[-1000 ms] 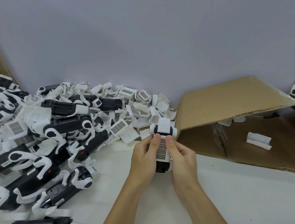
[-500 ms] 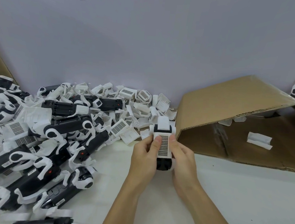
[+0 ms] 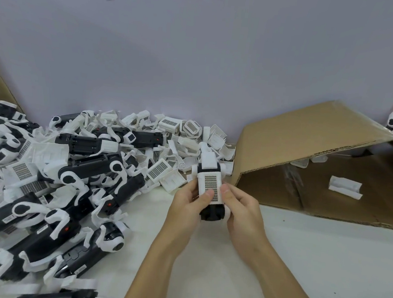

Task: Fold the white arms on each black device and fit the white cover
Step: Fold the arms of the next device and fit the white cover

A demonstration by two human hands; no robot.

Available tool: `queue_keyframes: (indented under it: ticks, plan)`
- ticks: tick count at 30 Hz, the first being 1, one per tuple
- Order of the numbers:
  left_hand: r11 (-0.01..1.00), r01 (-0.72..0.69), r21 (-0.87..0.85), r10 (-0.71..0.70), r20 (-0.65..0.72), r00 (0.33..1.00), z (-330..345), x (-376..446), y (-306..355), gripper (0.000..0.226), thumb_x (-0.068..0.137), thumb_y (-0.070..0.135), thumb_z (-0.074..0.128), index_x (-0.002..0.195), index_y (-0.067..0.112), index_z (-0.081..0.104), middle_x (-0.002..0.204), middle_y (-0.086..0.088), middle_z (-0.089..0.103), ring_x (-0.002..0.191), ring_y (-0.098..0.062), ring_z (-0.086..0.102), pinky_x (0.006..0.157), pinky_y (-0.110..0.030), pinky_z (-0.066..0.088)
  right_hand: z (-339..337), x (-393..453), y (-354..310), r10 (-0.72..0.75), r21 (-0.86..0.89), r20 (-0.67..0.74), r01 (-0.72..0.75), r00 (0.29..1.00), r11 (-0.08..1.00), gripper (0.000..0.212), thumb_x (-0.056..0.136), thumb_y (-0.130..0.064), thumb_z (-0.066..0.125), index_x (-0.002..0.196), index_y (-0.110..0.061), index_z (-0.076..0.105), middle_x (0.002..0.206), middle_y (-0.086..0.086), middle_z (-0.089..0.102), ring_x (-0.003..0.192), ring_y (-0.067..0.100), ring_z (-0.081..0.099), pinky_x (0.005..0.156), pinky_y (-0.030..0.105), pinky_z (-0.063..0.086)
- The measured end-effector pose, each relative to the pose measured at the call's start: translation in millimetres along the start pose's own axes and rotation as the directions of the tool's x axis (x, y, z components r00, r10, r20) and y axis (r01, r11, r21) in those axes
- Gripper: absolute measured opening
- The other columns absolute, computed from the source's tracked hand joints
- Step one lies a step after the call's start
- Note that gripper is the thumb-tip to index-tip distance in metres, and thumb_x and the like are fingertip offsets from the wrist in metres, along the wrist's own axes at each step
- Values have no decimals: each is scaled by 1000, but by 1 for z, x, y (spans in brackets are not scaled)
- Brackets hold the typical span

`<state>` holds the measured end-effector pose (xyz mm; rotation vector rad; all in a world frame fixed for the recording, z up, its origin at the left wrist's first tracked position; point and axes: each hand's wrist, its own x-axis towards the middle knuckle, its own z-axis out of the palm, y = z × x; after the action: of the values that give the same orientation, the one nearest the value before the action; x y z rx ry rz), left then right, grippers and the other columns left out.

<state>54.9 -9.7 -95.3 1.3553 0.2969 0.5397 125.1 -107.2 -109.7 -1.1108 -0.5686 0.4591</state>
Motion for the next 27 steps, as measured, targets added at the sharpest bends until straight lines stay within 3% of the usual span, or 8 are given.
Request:
queue_keyframes:
  ticks: [4,10,13,16,20,23,25,27]
  plan:
    - [997,-37,70,41,-55,998,1,1,-2,28,100,2,51,121,12,66,112,-5,74,110,-20,69,94,-34,55,-5,0,-1,-51,-131,5,52,999,990,27,98,-8,59,119,-22,70,114,-5,75,112,12,68,93,23,54]
    - [993,-66,101,72,-64,995,0,1,-4,27,99,1,53,116,16,69,106,1,76,104,-14,71,82,-23,56,-2,-2,-4,-93,-171,-22,87,995,981,28,98,-4,58,111,-25,71,107,-7,76,105,9,71,85,19,55]
    - [997,-74,34,76,-68,995,1,1,-4,21,96,13,59,113,15,71,103,-4,76,99,-18,72,75,-25,57,1,-3,-3,-65,-108,-23,62,998,992,24,100,-9,56,114,-17,73,109,0,76,106,15,71,86,23,56]
    - [995,-90,39,93,-91,992,4,0,-3,26,95,29,60,111,13,72,100,-9,76,97,-23,72,85,-37,58,5,-4,-4,-41,-65,-78,36,996,997,22,100,-21,58,109,-15,76,103,5,77,102,20,72,84,28,58]
    - [986,-107,130,125,-138,983,8,1,-5,23,103,19,52,101,13,74,94,-13,75,92,-28,71,89,-53,54,6,-4,-5,-69,-101,-152,54,986,993,16,96,-24,64,95,-21,80,91,1,79,90,15,75,71,18,56]
    - [979,-126,160,151,-152,977,9,1,-6,24,103,15,52,98,16,76,91,-12,76,89,-29,72,85,-50,56,5,-4,-5,-95,-117,-153,78,984,990,17,96,-23,64,91,-23,81,88,0,79,87,13,75,68,17,55]
    - [980,-132,150,154,-152,976,9,1,-6,22,102,16,54,98,20,76,91,-6,77,90,-24,73,82,-41,58,9,-4,-3,-115,-147,-154,92,981,985,20,97,-22,62,89,-26,80,88,-1,78,86,11,74,68,16,54]
    - [988,-126,84,138,-170,976,9,2,-7,15,99,17,60,104,19,74,94,-6,78,92,-24,74,81,-38,59,13,-4,1,-155,-216,-187,113,970,970,16,97,-25,62,97,-27,78,93,-5,78,91,8,73,73,16,54]
